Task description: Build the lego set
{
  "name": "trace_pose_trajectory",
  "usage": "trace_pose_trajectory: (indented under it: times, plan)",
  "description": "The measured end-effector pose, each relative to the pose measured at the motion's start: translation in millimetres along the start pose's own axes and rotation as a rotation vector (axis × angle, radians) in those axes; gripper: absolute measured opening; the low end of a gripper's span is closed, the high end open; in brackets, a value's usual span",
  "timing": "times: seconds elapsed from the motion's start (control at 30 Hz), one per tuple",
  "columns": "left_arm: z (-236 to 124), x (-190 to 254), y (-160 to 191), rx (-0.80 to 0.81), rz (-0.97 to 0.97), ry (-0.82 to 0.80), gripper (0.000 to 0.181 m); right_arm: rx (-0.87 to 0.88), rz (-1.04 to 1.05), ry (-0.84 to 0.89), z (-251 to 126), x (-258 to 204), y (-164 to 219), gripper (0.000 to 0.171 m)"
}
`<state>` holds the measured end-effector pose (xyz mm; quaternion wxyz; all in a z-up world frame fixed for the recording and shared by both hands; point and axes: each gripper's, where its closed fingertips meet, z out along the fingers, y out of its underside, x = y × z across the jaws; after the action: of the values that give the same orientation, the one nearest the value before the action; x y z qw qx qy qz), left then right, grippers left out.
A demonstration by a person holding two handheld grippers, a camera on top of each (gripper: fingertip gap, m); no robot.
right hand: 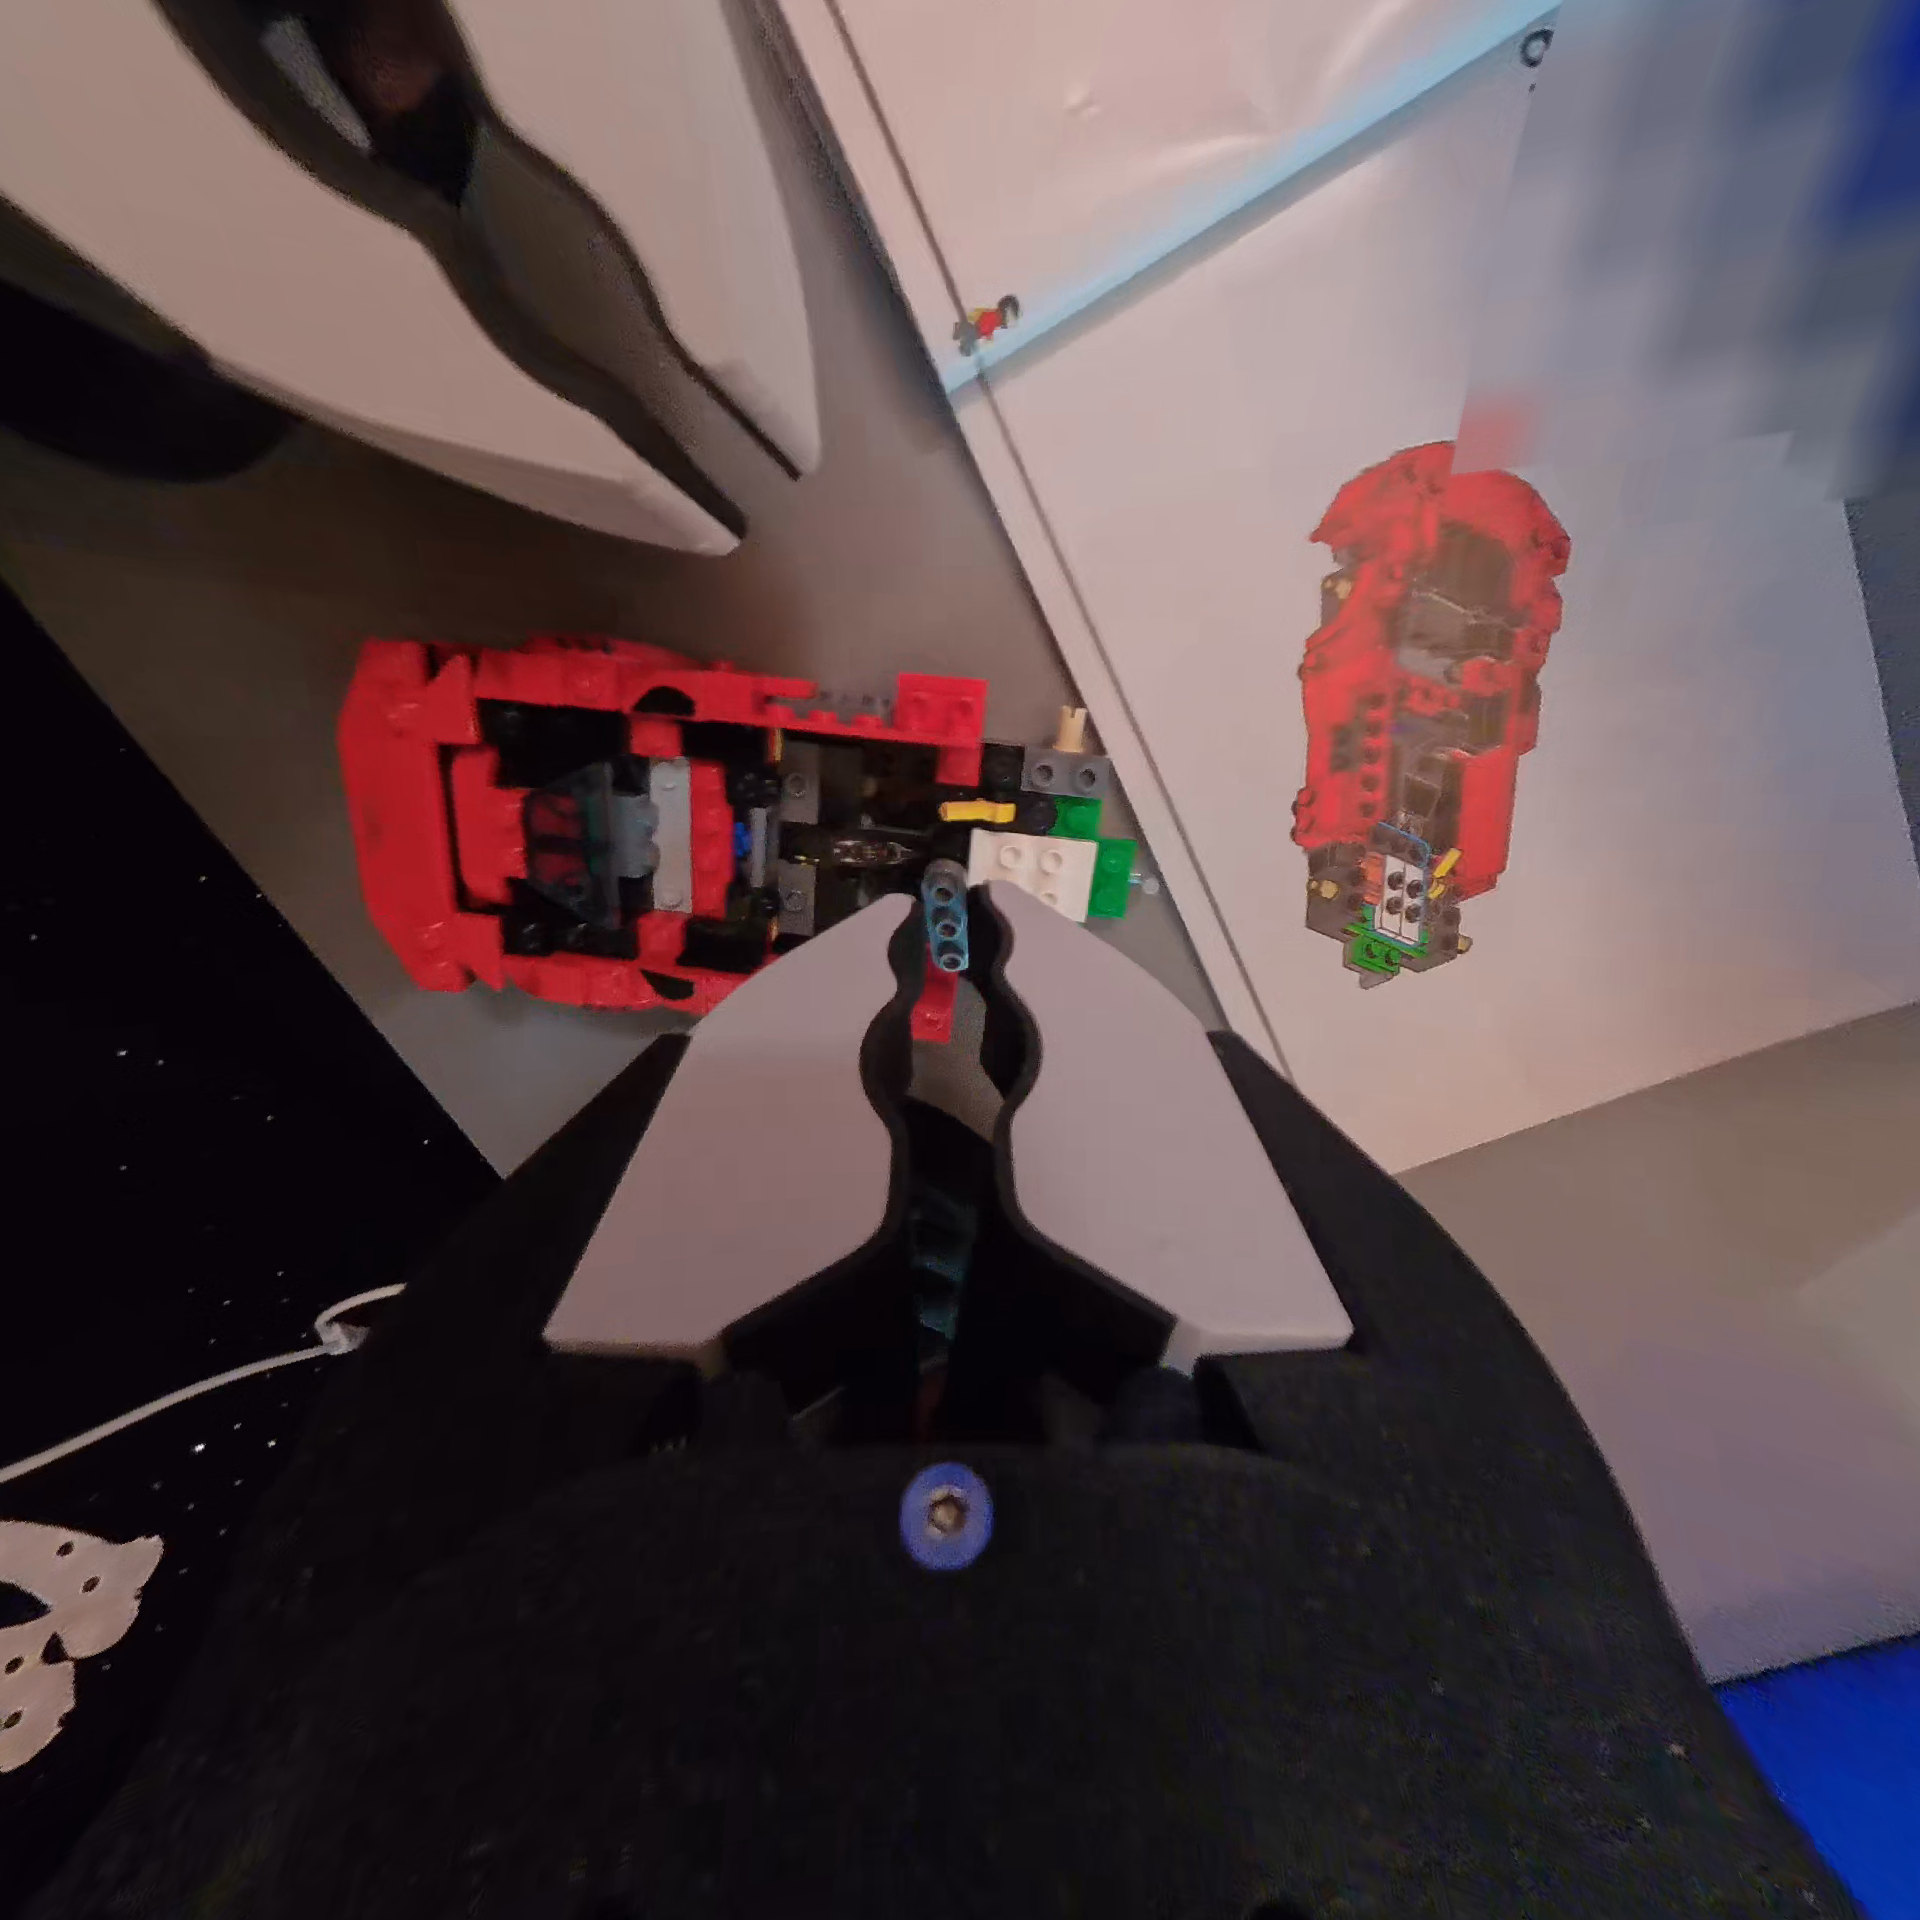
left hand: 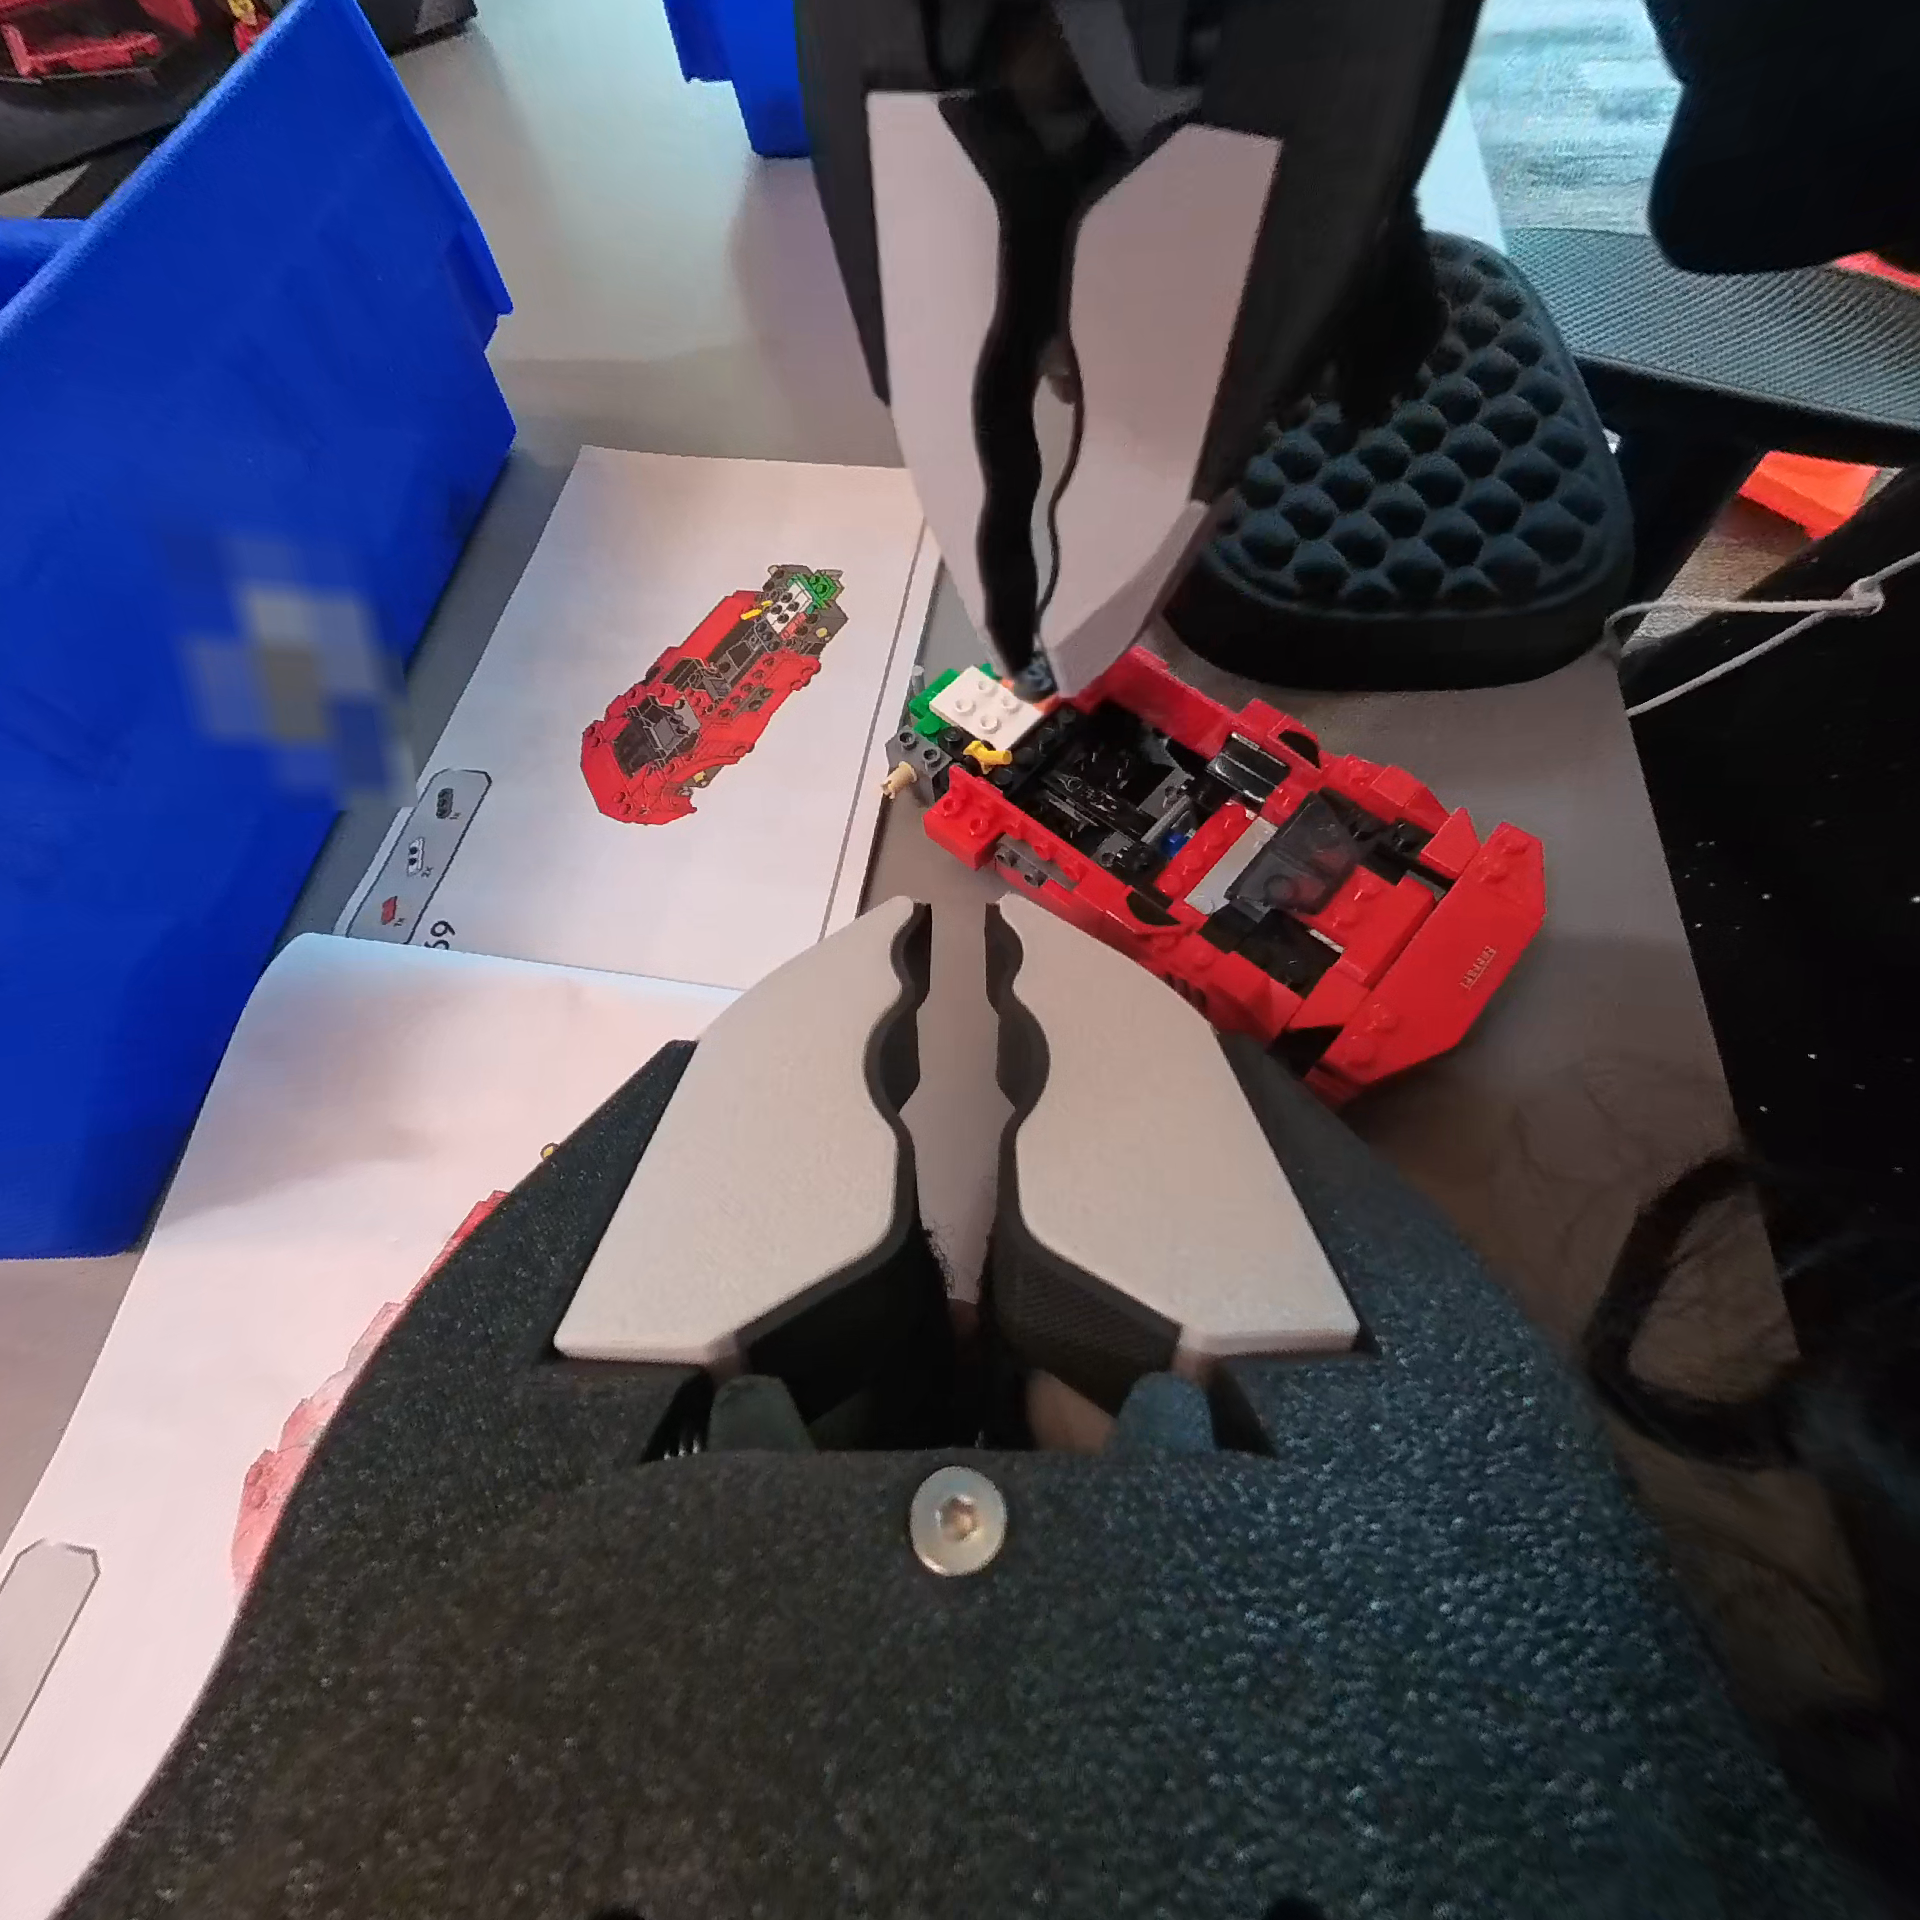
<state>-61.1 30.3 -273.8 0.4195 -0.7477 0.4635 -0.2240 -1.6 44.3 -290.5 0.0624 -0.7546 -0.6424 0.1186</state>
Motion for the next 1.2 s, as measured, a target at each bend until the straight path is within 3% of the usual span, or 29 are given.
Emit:
trace_pose_trajectory:
  times: [0.5,1.2]
  plan:
    - [-0.2,-0.3,-0.4,0.006,-0.003,0.0,0.01,-0.105,0.008,0.054,14.7,1.1,0.8,0.007]
    - [-0.4,0.3,-0.5,0.007,0.001,0.004,0.01,-0.103,-0.02,0.17,14.9,2.0,0.6,0.008]
